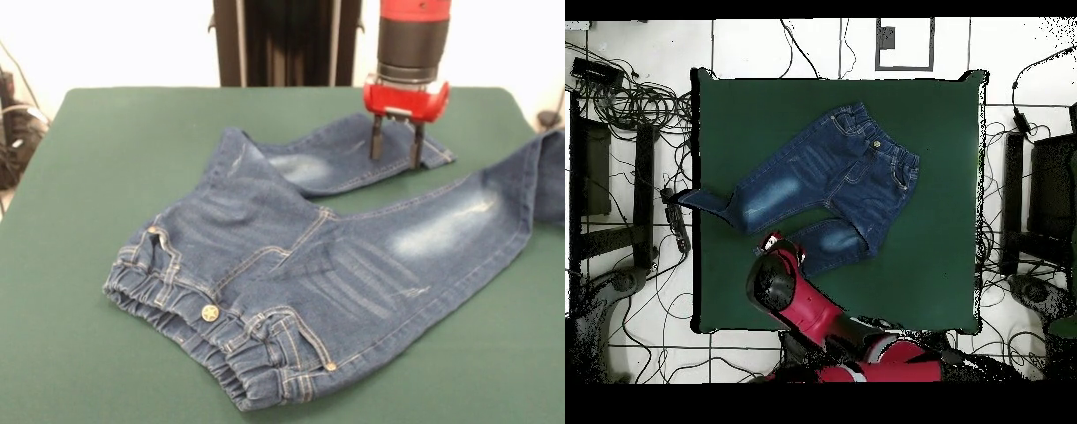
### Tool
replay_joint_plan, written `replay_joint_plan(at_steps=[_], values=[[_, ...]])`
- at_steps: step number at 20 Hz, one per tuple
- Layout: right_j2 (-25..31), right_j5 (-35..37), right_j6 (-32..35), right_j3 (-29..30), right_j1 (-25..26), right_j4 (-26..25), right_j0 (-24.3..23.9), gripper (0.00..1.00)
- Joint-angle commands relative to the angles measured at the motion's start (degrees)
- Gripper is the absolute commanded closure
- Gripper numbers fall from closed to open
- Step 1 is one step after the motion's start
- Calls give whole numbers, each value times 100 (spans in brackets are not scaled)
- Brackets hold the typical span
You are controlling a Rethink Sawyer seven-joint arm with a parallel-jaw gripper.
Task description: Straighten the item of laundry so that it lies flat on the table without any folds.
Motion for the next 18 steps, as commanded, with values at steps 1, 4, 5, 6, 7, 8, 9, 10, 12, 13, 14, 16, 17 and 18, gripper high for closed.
replay_joint_plan(at_steps=[1, 4, 5, 6, 7, 8, 9, 10, 12, 13, 14, 16, 17, 18], values=[[27, 679, 1482, -77, -189, 57, -11, 0], [13, 745, 1494, -20, -259, -29, -66, 0], [11, 772, 1507, 0, -283, -59, -83, 0], [-1, 839, 1505, 35, -347, -71, -100, 0], [-16, 925, 1501, 88, -441, -60, -100, 0], [-39, 1015, 1494, 141, -544, -52, -100, 0], [-52, 1094, 1510, 202, -638, -37, -91, 0], [-62, 1143, 1534, 251, -708, -40, -86, 0], [-63, 1168, 1601, 302, -747, -83, -85, 0], [-62, 1171, 1617, 305, -745, -103, -88, 0], [-61, 1174, 1634, 308, -742, -122, -91, 0], [-61, 1188, 1673, 324, -747, -137, -85, 0], [-73, 1180, 1709, 339, -753, -145, -63, 0], [-77, 1169, 1739, 352, -749, -154, -53, 0]])
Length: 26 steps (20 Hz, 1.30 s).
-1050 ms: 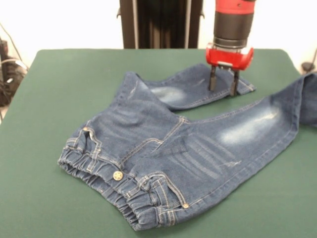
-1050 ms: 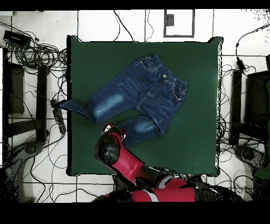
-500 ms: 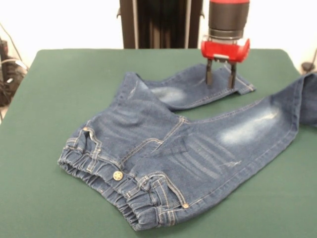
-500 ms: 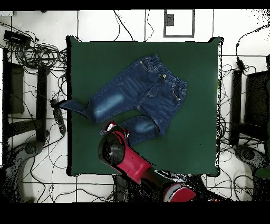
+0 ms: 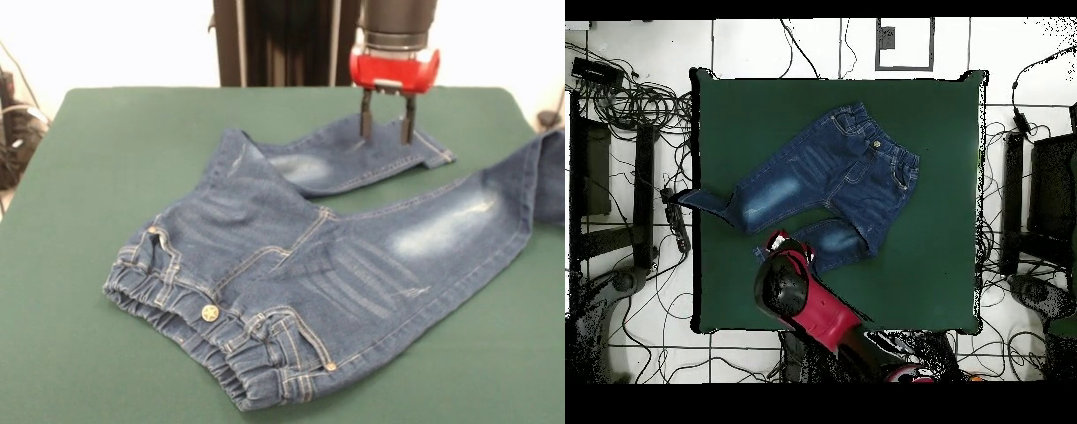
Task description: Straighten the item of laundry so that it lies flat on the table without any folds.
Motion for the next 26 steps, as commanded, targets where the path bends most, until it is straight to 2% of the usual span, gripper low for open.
replay_joint_plan(at_steps=[1, 6, 9, 13, 19, 26], values=[[88, 557, 1735, 173, 11, 53, 98, 0], [-325, 755, 809, -112, -28, -257, 137, 0], [-459, 956, 506, -296, -30, -506, 71, 0], [-435, 1035, 486, -396, 21, -888, -14, 0], [-612, 1268, 485, -598, 73, -1147, 114, 0], [-786, 1418, 779, -757, 224, -1036, 553, 0]])
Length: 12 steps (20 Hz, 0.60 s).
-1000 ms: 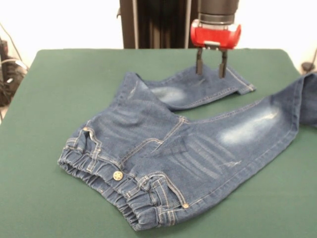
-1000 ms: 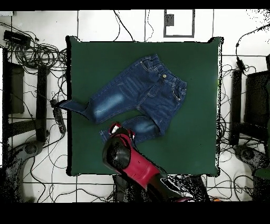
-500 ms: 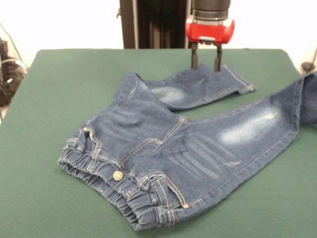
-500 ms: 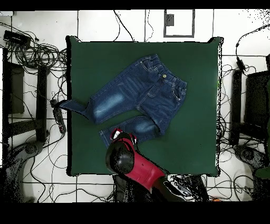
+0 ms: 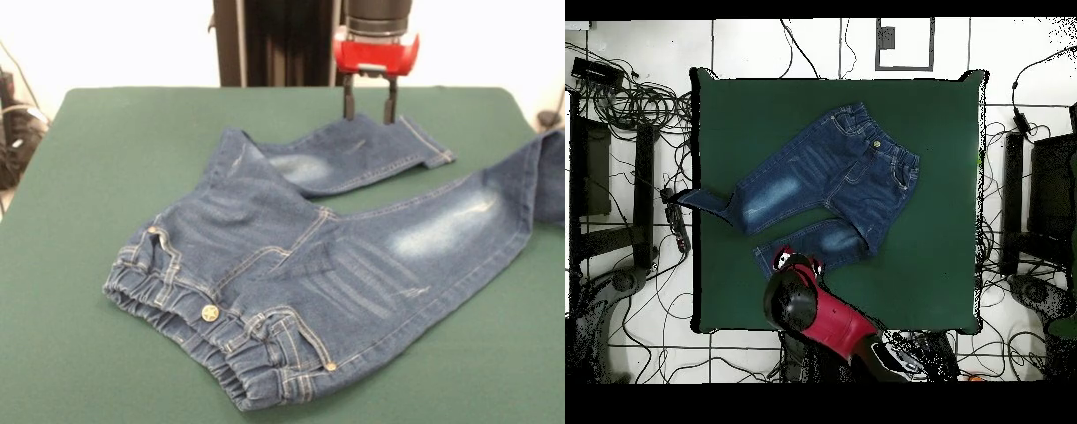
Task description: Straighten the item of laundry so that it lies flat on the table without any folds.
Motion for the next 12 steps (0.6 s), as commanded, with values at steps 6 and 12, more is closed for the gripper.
replay_joint_plan(at_steps=[6, 12], values=[[77, 428, 1124, -755, 527, 238, 530, 0], [-59, 419, 1313, -916, 620, 495, 650, 0]])
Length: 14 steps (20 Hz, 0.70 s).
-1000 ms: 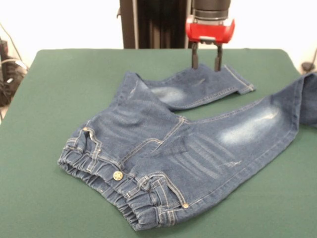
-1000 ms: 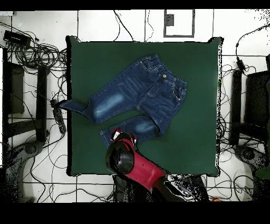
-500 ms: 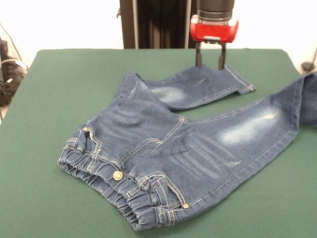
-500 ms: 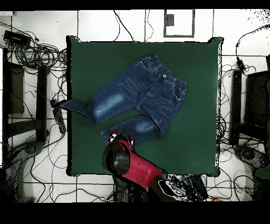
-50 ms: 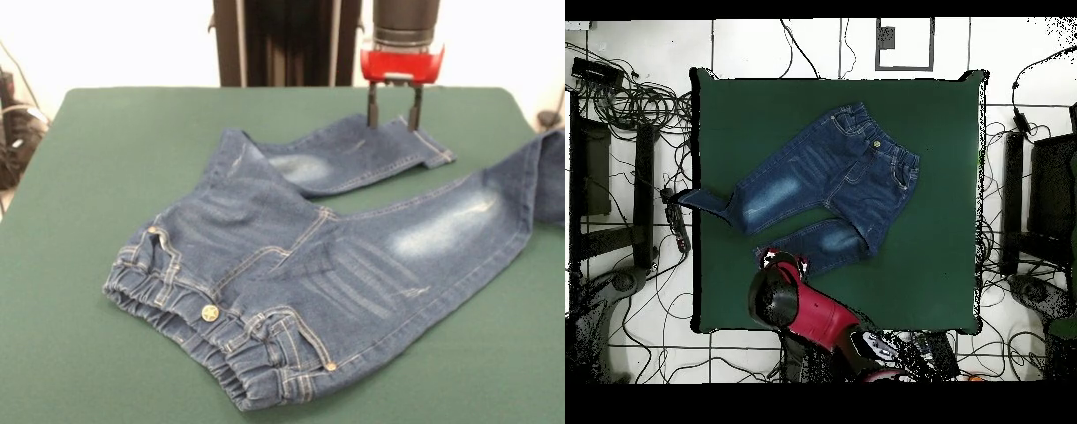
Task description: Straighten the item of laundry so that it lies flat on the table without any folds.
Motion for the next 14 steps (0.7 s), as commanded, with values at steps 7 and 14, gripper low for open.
replay_joint_plan(at_steps=[7, 14], values=[[-55, 343, 1223, -1050, 736, 428, -45, 0], [13, 116, 1144, -1343, 1149, 75, -424, 0]])
